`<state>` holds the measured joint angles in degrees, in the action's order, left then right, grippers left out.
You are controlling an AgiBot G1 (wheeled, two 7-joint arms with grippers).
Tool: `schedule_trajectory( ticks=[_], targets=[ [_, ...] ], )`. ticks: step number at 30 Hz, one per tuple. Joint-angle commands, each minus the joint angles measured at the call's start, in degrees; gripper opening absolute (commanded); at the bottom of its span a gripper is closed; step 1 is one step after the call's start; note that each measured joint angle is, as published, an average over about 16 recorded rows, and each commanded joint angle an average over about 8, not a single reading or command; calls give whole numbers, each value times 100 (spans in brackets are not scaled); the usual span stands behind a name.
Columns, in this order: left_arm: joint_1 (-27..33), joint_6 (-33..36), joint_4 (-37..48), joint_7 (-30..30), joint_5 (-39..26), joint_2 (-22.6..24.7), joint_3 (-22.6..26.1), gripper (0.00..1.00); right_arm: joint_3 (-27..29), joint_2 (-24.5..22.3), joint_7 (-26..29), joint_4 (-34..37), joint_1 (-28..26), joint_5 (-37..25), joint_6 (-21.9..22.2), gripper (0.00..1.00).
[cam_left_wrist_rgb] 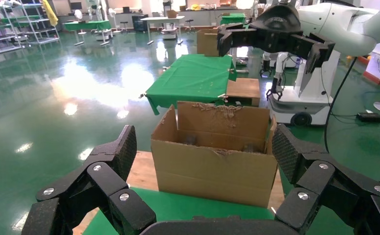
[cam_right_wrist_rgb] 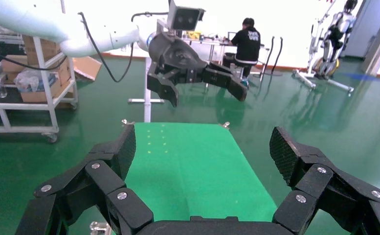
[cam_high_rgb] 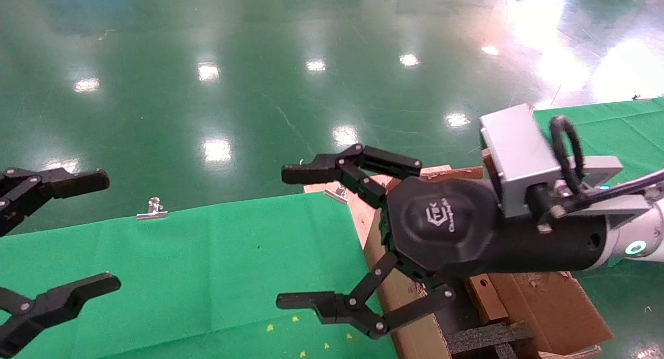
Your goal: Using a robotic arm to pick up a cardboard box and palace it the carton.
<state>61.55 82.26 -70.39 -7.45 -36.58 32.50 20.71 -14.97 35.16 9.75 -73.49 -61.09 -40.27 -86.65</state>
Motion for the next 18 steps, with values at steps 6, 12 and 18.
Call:
schedule_trajectory(
  ticks=[6,12,18],
  targets=[
    [0,-1,1,0,0,0,0,100,34,8,-44,6,21,51,-36,100],
    [0,-1,1,0,0,0,0,100,-22,-2,17,1,-6,-33,17,100],
    [-1,-1,1,0,0,0,0,100,-50,-6,49,0,-19,-77,44,100]
  ],
)
